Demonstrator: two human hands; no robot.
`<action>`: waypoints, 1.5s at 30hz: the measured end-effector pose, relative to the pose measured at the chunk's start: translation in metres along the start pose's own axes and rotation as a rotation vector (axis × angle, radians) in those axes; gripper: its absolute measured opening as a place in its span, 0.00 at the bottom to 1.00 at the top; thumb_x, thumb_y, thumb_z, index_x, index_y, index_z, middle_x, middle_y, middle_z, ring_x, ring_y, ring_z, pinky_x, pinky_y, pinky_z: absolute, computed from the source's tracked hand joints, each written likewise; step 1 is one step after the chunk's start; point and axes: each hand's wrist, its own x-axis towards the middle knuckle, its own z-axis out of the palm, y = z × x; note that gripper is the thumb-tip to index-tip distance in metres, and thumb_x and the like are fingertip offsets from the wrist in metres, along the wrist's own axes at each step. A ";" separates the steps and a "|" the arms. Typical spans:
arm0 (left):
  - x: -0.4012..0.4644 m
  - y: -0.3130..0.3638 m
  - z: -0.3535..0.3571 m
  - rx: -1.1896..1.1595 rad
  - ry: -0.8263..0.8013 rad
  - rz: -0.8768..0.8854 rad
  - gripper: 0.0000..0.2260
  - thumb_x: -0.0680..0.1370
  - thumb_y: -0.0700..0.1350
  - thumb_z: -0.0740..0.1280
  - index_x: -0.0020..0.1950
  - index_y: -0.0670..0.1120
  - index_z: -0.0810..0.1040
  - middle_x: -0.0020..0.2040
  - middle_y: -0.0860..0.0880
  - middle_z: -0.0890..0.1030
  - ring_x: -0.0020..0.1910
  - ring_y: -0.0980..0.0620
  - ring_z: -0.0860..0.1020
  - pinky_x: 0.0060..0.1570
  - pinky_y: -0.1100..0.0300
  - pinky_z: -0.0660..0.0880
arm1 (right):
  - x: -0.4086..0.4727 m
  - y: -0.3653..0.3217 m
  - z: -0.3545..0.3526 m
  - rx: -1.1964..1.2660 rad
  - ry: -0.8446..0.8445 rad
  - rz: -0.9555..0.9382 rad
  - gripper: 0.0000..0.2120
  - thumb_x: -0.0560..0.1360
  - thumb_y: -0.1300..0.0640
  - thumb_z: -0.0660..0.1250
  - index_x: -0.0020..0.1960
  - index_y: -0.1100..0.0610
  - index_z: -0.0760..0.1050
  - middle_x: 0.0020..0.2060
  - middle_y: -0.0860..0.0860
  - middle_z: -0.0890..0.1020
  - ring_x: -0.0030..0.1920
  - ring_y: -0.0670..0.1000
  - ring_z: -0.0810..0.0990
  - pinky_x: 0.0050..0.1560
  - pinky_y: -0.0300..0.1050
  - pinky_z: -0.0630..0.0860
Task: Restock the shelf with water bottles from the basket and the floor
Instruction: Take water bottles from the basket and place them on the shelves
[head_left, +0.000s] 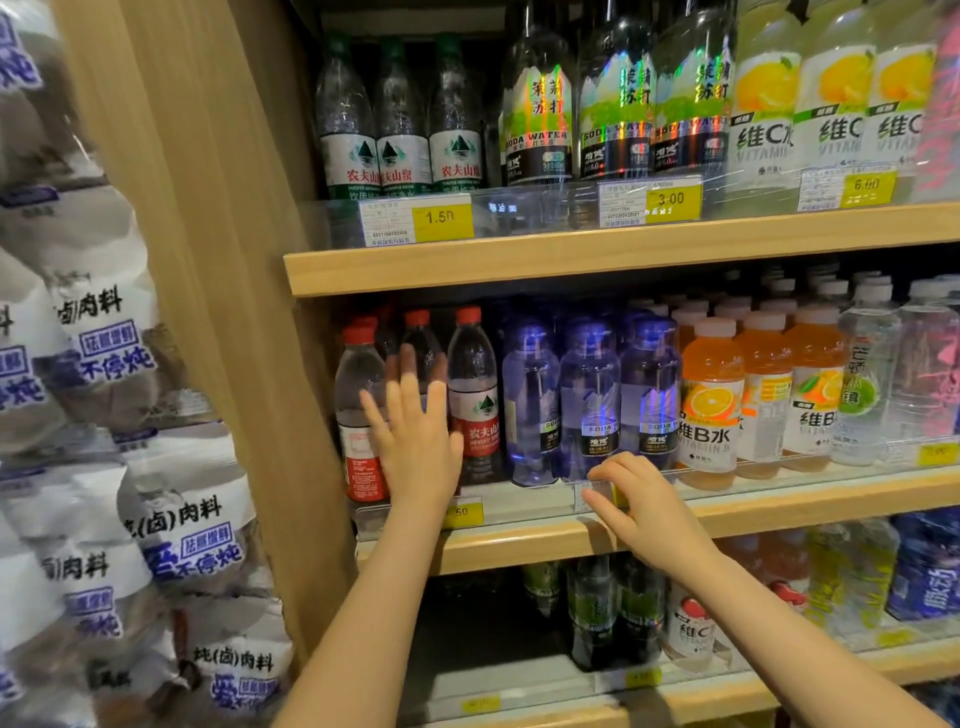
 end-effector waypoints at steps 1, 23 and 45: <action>-0.009 -0.005 -0.003 -0.011 0.028 -0.051 0.38 0.65 0.43 0.76 0.71 0.48 0.62 0.75 0.40 0.57 0.73 0.41 0.52 0.69 0.40 0.44 | 0.000 -0.001 0.001 0.003 0.004 0.008 0.14 0.76 0.48 0.62 0.57 0.55 0.76 0.50 0.46 0.76 0.53 0.46 0.71 0.53 0.38 0.67; -0.137 0.059 -0.012 -0.336 0.015 0.006 0.23 0.76 0.46 0.65 0.70 0.49 0.65 0.73 0.40 0.61 0.71 0.43 0.58 0.70 0.42 0.54 | -0.083 0.041 -0.017 0.104 -0.218 -0.102 0.23 0.76 0.49 0.63 0.69 0.52 0.67 0.70 0.49 0.67 0.69 0.48 0.66 0.67 0.44 0.64; -0.688 0.209 0.151 -0.464 -1.343 -0.910 0.22 0.77 0.48 0.65 0.70 0.55 0.65 0.64 0.57 0.70 0.63 0.54 0.72 0.56 0.62 0.70 | -0.513 0.340 0.241 0.416 -1.122 0.850 0.22 0.76 0.56 0.66 0.68 0.51 0.64 0.58 0.44 0.72 0.59 0.46 0.73 0.56 0.37 0.68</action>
